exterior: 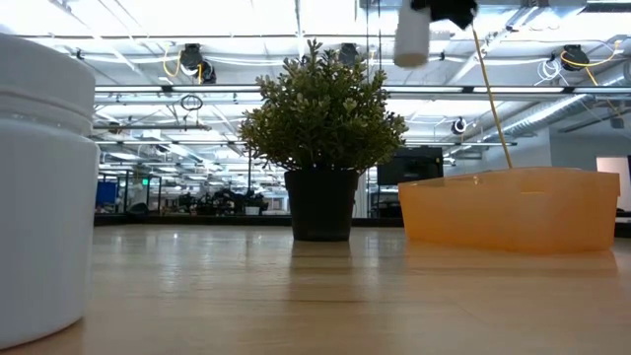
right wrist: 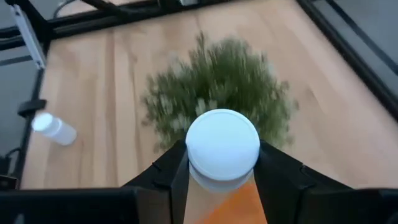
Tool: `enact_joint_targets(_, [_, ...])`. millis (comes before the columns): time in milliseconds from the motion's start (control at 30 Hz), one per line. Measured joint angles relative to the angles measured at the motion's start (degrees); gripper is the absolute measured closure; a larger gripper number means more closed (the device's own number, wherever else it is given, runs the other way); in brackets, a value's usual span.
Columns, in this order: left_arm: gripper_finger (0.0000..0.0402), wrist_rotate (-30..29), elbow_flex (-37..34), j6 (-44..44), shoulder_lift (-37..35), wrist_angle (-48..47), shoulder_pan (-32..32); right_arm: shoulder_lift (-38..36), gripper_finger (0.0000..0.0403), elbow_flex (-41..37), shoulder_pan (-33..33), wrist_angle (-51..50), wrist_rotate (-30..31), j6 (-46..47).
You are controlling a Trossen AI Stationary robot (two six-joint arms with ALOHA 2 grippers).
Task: Pick and place pill bottles into a basket
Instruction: Put the white medicine bottle into the orange bin
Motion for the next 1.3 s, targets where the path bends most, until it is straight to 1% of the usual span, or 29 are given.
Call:
enact_joint_targets(167, [0.0118, 0.0, 0.0, -0.1, -0.1, 0.0, 0.0, -5.6, 0.0269, -12.6, 1.3, 6.5, 2.2, 4.6])
enact_joint_targets(267, [0.0125, 0.0, 0.0, -0.4, -0.1, 0.0, 0.0, -7.7, 0.0269, -20.1, 1.6, 10.4, 3.4, 7.3])
enact_joint_targets(400, [0.0127, 0.0, 0.0, -1.4, -0.1, 0.0, 0.0, -8.1, 0.0269, -28.8, 1.7, 17.1, 3.2, 10.7])
enact_joint_targets(533, [0.0122, 0.0, 0.0, -2.1, -0.1, 0.0, 0.0, -8.1, 0.0269, -34.7, 2.3, 23.6, 3.1, 13.1])
enact_joint_targets(833, [0.0133, 1.1, 0.0, -2.8, -0.1, 0.1, 0.0, -7.7, 0.0269, -39.7, 2.1, 27.6, 3.3, 13.7])
enact_joint_targets(1067, [0.0144, 1.1, 0.0, -3.0, -0.1, 0.1, 0.0, -5.1, 0.0269, -40.0, 1.0, 30.5, 2.9, 12.6])
enact_joint_targets(1200, [0.014, 1.2, 0.0, -3.0, -0.1, 0.1, 0.0, -3.0, 0.0269, -40.0, -0.6, 33.6, 1.2, 10.9])
enact_joint_targets(1300, [0.0134, 1.3, 0.0, -3.0, -0.1, 0.1, 0.0, -1.4, 0.0269, -40.0, -2.1, 34.1, -0.1, 9.8])
